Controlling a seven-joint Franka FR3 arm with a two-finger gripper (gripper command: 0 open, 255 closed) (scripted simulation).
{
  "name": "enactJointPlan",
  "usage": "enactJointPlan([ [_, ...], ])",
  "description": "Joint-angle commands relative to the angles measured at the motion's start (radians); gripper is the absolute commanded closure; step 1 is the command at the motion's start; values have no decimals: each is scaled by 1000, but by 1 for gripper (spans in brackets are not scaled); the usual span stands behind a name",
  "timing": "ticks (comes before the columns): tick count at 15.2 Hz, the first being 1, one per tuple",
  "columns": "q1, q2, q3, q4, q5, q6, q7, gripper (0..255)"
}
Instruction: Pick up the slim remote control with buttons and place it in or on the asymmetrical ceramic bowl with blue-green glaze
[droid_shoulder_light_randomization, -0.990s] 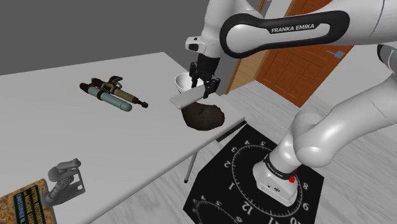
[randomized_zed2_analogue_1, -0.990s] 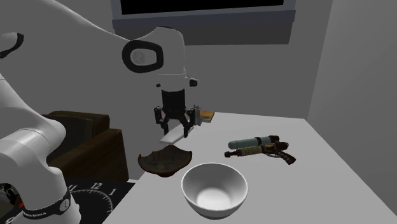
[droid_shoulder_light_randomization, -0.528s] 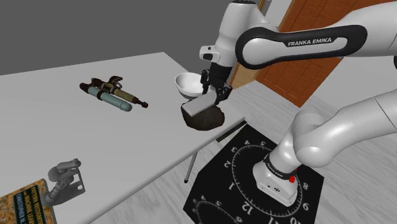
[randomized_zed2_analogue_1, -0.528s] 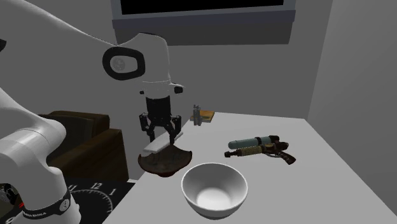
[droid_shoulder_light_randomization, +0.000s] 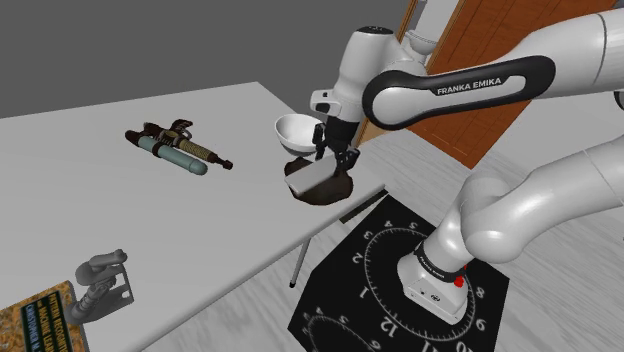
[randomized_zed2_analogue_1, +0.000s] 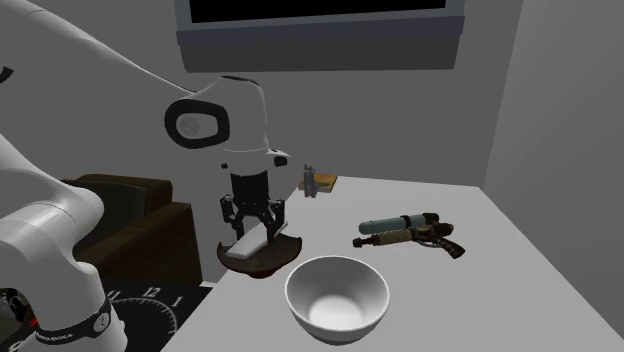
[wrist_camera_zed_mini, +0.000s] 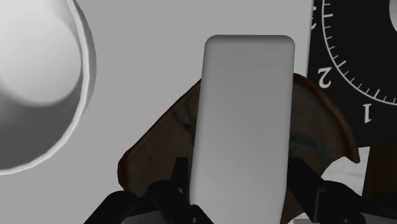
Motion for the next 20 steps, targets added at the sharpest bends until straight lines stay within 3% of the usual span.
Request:
enactJointPlan([
  [1,0,12,0,-19,0,32,-1,255],
  [10,0,20,0,-29,1,50,-2,255],
  [11,0,20,0,-29,1,50,-2,0],
  [16,0,20,0,-29,1,50,-2,0],
  [20,-2,-33,-3,61,-2,-93,-1,0],
])
